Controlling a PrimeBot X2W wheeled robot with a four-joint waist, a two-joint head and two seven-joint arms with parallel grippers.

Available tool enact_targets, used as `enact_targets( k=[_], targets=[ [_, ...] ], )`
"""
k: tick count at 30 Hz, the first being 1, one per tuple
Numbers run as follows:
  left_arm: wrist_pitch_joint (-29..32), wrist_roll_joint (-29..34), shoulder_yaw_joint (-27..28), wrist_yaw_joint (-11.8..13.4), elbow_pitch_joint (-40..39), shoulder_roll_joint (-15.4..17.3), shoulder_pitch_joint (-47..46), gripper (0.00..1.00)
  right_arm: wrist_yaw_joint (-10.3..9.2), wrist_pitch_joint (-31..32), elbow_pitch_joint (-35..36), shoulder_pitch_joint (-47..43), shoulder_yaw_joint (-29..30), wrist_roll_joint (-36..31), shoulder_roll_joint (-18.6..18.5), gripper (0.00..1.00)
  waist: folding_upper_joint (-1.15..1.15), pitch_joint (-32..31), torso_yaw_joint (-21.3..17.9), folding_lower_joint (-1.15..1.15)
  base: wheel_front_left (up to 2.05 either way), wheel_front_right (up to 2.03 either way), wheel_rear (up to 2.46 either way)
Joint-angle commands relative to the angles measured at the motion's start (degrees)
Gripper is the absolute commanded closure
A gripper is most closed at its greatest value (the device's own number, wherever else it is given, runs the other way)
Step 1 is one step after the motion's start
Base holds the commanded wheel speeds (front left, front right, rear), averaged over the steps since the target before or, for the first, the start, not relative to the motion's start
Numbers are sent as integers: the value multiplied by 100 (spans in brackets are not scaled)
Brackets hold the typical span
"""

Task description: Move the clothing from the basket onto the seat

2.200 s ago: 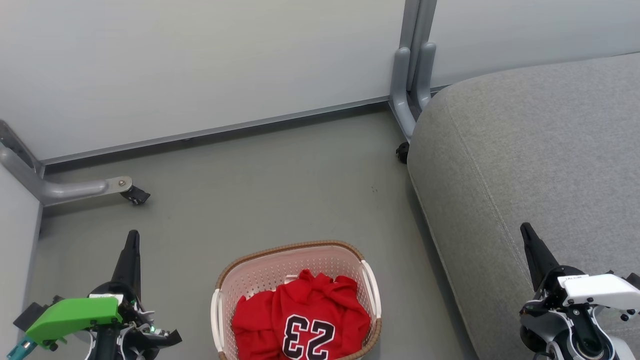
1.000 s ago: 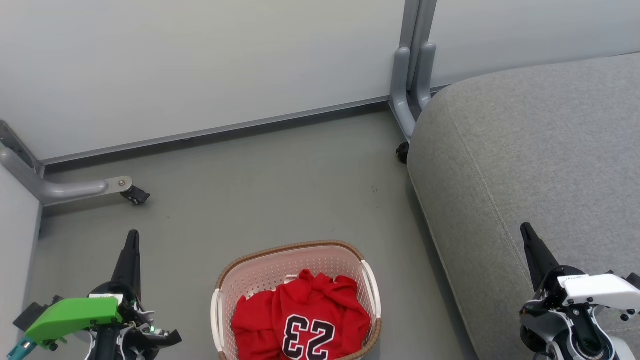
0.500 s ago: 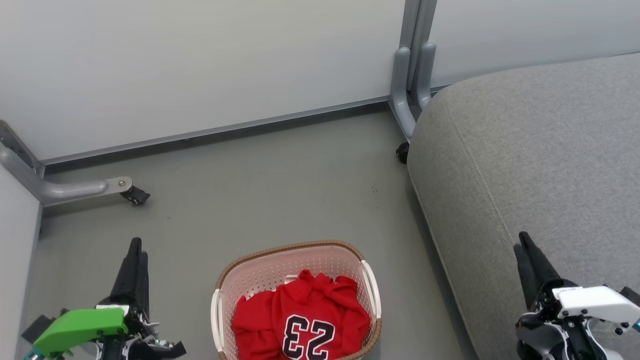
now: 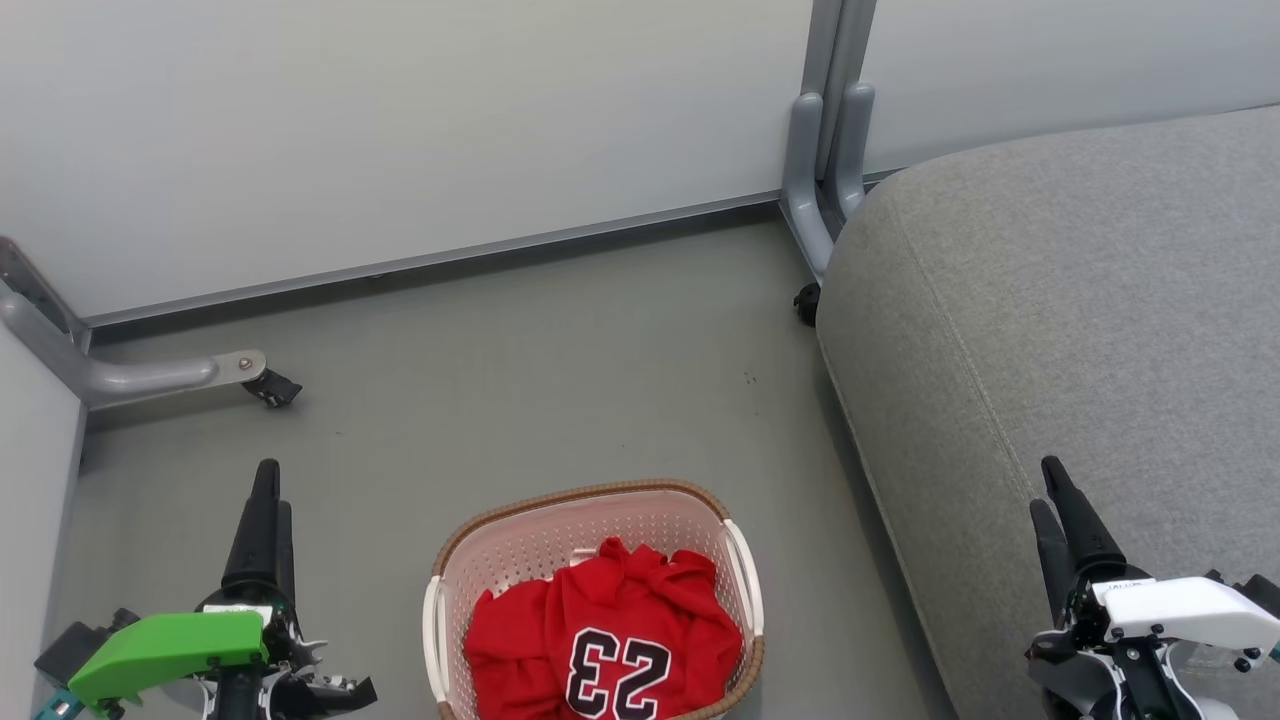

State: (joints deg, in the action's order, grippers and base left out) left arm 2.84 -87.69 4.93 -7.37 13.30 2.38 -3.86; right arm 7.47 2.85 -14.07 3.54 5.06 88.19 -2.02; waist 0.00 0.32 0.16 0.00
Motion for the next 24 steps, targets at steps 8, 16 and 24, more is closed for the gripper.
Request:
enact_targets(
  k=[8,16,24],
  targets=[
    [-252,816,-109,-5,-257,32,-22,0,2,-252,339,1,-134,-840,-50,0,0,9,10,0,0,0,0],
    [-432,1674,-144,15,-394,36,-16,0,2,-431,529,-42,-250,-1712,-57,0,0,18,20,0,0,0,0],
    [-600,2563,-301,150,-570,39,11,0,2,-600,702,-72,-351,-2599,-63,0,0,24,28,0,0,0,0]
  ],
)
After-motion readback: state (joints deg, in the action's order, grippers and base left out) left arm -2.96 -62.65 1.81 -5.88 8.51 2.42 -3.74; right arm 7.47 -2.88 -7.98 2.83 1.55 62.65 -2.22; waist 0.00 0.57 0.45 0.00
